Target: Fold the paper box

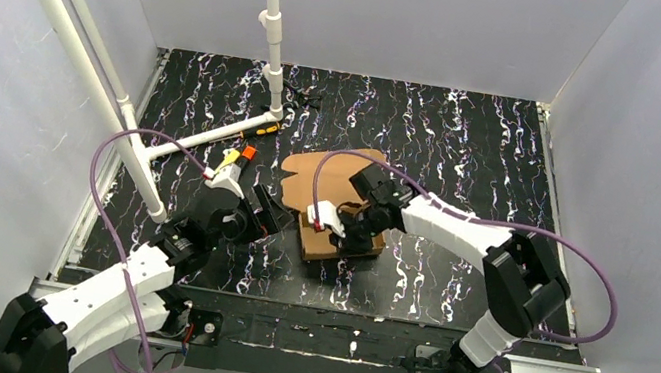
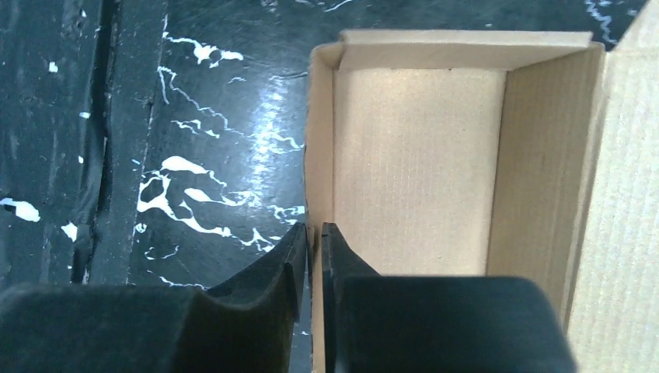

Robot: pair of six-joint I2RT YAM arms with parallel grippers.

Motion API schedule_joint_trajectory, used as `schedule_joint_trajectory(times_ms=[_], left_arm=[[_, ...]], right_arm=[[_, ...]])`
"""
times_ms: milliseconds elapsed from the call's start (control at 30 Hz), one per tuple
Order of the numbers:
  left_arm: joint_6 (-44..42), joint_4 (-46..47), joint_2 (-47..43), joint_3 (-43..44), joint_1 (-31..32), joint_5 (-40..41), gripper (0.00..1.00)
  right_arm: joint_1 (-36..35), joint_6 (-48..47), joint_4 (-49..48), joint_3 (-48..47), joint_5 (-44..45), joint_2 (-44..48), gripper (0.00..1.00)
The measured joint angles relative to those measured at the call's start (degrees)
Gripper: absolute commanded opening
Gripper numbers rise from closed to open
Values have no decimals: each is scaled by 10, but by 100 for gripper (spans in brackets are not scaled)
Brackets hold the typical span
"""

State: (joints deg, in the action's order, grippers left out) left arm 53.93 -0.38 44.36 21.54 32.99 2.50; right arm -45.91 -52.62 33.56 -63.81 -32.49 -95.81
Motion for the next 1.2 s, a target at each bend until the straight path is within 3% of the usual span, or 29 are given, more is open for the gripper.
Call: schedule_joint_trajectory(times_ms=[333, 533, 733, 933, 1100, 1200], left_arm=[[26, 63, 91, -18, -3, -21, 91], [-41, 126, 155, -10, -3, -61, 89], [-109, 168, 223, 28, -4, -64, 78], [-150, 220, 277, 51, -14, -66, 74], [-136, 254, 302, 62, -41, -91, 78], [-111, 294, 326, 62, -66, -117, 72]], right_arm=[[-26, -3, -76, 92, 54, 69, 15], [-30, -3, -109, 112, 63, 78, 15], [-30, -3, -116, 112, 68, 79, 14], [-30, -3, -124, 119, 68, 80, 14], [-30, -3, -125, 119, 69, 80, 14], [-30, -3, -125, 119, 68, 80, 14]])
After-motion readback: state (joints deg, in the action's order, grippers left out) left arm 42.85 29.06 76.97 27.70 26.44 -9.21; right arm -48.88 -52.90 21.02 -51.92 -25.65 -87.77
